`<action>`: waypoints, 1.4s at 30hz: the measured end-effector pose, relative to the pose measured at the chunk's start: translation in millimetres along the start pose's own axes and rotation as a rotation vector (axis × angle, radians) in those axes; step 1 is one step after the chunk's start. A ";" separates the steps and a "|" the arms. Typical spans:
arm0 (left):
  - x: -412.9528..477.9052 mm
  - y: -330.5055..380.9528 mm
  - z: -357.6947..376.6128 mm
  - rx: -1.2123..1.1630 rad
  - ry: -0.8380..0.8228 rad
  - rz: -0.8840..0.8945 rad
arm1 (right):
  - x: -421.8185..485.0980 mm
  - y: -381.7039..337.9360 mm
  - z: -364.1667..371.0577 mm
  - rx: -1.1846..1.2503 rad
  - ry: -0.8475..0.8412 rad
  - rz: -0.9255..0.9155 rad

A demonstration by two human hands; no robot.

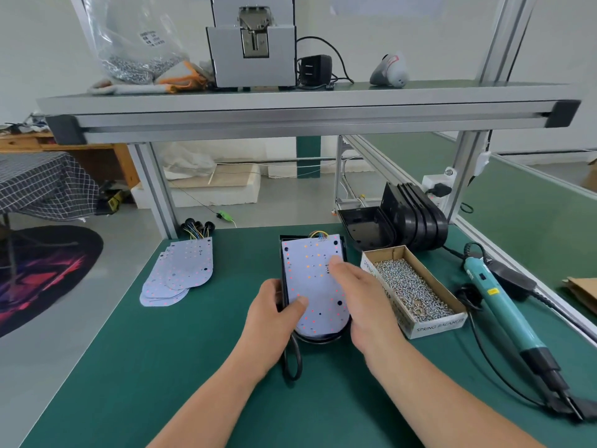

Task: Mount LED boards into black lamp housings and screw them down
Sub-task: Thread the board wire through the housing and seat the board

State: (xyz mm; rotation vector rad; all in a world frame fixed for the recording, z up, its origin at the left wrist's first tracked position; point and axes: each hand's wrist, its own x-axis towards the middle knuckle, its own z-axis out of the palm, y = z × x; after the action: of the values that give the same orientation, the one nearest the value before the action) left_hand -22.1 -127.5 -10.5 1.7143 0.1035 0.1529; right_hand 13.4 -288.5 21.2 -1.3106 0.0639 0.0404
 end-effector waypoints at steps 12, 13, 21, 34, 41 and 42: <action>1.4 0.2 -8.5 -0.066 -0.049 -0.028 | 13.2 -4.7 -20.1 -0.022 -0.229 0.017; 1.4 0.1 -8.1 -0.063 -0.033 -0.023 | 13.1 -5.2 -20.6 -0.068 -0.226 0.000; 0.1 0.6 -3.7 -0.082 0.019 -0.003 | 13.5 -13.4 -26.1 -0.656 0.024 -0.447; -8.0 1.1 0.5 -0.043 -0.083 0.118 | 13.0 -24.9 -33.0 -0.790 -0.092 -0.644; -8.5 3.2 1.4 -0.006 -0.062 0.139 | 6.5 -22.5 -31.1 -0.771 -0.015 -0.788; -8.5 2.6 1.3 -0.004 -0.057 0.136 | 7.0 -22.7 -31.4 -0.769 -0.013 -0.781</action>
State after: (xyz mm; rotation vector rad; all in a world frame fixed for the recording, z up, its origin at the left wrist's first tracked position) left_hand -30.3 -130.4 -8.6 1.7206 -0.0558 0.2040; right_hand 21.1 -324.7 34.6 -2.0190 -0.5232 -0.6481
